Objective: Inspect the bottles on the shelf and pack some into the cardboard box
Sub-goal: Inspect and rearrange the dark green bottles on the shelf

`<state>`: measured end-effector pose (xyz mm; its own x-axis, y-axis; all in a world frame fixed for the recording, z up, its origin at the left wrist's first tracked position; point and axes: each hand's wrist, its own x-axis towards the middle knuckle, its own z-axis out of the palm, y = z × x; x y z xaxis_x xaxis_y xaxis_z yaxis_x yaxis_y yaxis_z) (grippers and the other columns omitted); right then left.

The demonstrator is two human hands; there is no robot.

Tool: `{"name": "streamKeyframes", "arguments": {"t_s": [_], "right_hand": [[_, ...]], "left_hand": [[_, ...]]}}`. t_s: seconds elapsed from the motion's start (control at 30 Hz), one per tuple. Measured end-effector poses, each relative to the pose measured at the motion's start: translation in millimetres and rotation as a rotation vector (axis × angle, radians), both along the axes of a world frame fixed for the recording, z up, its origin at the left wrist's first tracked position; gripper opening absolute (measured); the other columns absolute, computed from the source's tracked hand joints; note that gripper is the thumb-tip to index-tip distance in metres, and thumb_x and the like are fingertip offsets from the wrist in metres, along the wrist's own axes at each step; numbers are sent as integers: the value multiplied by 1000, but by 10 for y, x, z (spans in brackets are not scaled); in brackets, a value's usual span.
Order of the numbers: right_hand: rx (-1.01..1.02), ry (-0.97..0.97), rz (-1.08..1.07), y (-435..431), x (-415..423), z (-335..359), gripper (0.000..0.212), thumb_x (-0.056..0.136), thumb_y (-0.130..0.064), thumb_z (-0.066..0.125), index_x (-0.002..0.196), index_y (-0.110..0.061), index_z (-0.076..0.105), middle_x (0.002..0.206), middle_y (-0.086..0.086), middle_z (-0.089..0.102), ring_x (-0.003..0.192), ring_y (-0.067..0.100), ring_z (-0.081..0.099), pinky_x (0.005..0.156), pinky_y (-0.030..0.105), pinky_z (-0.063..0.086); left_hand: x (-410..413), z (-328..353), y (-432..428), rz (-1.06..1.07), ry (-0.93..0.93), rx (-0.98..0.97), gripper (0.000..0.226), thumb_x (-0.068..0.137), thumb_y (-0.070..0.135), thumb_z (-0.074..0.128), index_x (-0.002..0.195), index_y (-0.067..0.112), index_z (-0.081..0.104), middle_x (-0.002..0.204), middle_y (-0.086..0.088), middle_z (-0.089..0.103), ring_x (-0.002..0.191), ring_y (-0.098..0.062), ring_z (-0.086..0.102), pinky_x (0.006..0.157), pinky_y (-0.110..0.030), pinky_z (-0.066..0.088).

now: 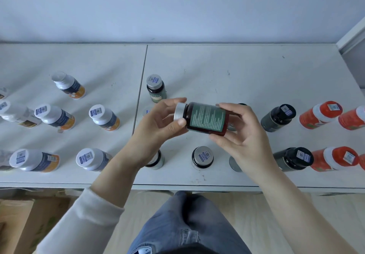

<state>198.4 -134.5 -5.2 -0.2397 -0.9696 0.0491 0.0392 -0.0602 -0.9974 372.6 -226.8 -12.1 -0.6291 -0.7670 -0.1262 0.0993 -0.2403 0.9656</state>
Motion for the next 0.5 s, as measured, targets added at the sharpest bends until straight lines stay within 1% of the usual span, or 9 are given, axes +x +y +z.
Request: {"name": "streamKeyframes", "arguments": {"t_s": [0.07, 0.1, 0.17, 0.2, 0.27, 0.3, 0.37, 0.43, 0.5], "right_hand": [[18, -34, 3, 8, 28, -8, 54, 70, -3, 67, 116, -23, 47, 123, 11, 49, 107, 12, 56, 82, 23, 51], [59, -81, -5, 6, 31, -7, 53, 70, -8, 67, 116, -25, 47, 122, 10, 50, 104, 13, 59, 81, 26, 54], [117, -151, -20, 2, 16, -6, 43, 72, -15, 65, 112, -21, 50, 115, 8, 56, 91, 13, 66, 77, 31, 56], [111, -154, -21, 3, 5, -8, 40, 71, -14, 65, 109, -18, 51, 111, 8, 58, 87, 12, 67, 75, 29, 56], [46, -90, -30, 9, 5, 2, 41, 69, -6, 68, 106, -16, 52, 109, 6, 58, 91, 9, 63, 74, 22, 53], [9, -52, -27, 16, 14, 5, 44, 68, -4, 70, 106, -17, 51, 112, 7, 56, 97, 9, 60, 76, 21, 52], [-26, -39, -6, 42, 35, -5, 49, 69, -10, 72, 111, -19, 49, 120, 11, 51, 105, 10, 56, 80, 22, 51], [8, -54, 8, 44, 42, -4, 55, 67, -17, 72, 115, -24, 46, 119, 5, 50, 103, 8, 57, 79, 20, 51], [41, -40, 13, 27, 39, 5, 53, 68, -10, 75, 112, -24, 48, 109, 0, 52, 94, 4, 60, 74, 18, 51]], "left_hand": [[5, 13, -4, 43, 2, -21, 39, 74, 17, 69, 112, 22, 57, 109, 2, 66, 105, -19, 61, 88, -34, 52], [10, 22, -8, 53, 14, -44, 38, 73, 15, 69, 109, 25, 60, 110, 4, 66, 107, -19, 59, 89, -34, 51], [33, 44, -13, 38, 42, -77, 39, 71, 15, 69, 108, 30, 63, 118, 4, 64, 113, -19, 57, 91, -35, 50], [45, 50, -15, 20, 46, -79, 41, 72, 16, 68, 111, 29, 62, 123, 3, 62, 115, -20, 57, 93, -36, 49], [54, 52, -11, 7, 25, -35, 46, 73, 21, 67, 117, 25, 58, 125, -1, 60, 113, -21, 58, 91, -37, 51], [50, 50, -8, 15, 21, -2, 45, 73, 22, 67, 117, 24, 57, 120, -1, 63, 109, -21, 61, 88, -35, 52], [35, 44, -6, 46, 24, -6, 37, 75, 20, 67, 111, 21, 58, 110, 1, 66, 100, -19, 63, 84, -33, 52], [20, 66, -10, 46, 45, -60, 35, 75, 16, 67, 109, 19, 59, 112, 3, 65, 104, -17, 61, 85, -31, 51], [28, 89, -17, 12, 99, -61, 42, 74, 10, 67, 114, 16, 56, 118, 3, 63, 115, -19, 56, 86, -28, 49]]}}
